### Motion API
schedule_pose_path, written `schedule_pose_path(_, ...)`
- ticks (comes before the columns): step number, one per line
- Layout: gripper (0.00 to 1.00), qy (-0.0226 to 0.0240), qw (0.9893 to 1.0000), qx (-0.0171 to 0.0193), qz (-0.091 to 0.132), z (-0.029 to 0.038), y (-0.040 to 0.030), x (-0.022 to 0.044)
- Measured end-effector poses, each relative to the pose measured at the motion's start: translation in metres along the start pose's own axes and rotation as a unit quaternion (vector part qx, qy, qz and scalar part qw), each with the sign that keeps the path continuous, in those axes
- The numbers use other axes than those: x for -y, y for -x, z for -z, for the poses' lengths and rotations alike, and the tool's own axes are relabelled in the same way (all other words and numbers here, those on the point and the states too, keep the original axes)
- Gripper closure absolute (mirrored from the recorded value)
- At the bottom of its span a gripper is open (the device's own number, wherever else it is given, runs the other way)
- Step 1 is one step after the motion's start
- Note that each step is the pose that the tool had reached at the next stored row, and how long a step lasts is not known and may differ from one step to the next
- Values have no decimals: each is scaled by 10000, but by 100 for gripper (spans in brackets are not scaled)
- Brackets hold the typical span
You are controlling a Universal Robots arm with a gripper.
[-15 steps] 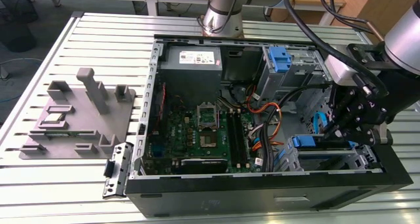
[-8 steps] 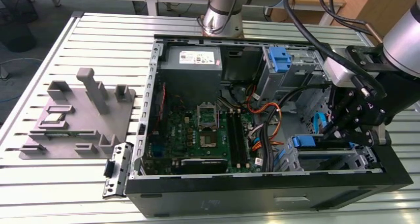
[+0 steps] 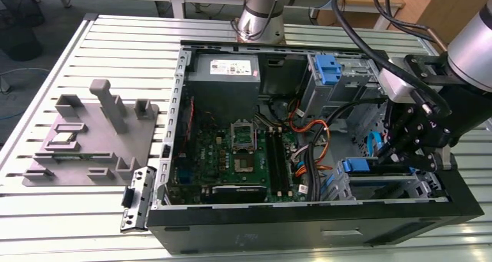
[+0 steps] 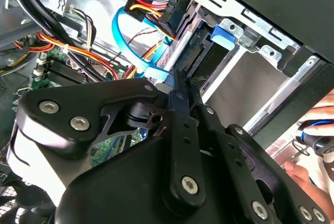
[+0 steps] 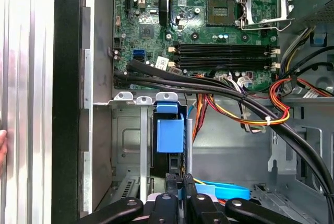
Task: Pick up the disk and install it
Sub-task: 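Insert the first disk wire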
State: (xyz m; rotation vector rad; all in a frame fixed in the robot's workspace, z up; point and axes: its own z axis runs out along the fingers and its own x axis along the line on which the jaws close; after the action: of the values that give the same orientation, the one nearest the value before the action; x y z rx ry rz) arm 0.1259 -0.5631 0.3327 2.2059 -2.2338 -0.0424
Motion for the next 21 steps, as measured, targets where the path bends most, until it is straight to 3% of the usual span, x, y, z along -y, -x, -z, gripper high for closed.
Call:
schedule_pose_path(17, 84, 0, 10000, 2, 0, -25, 0, 0)
schedule_pose_path(21, 77, 0, 10000, 2, 0, -25, 0, 1)
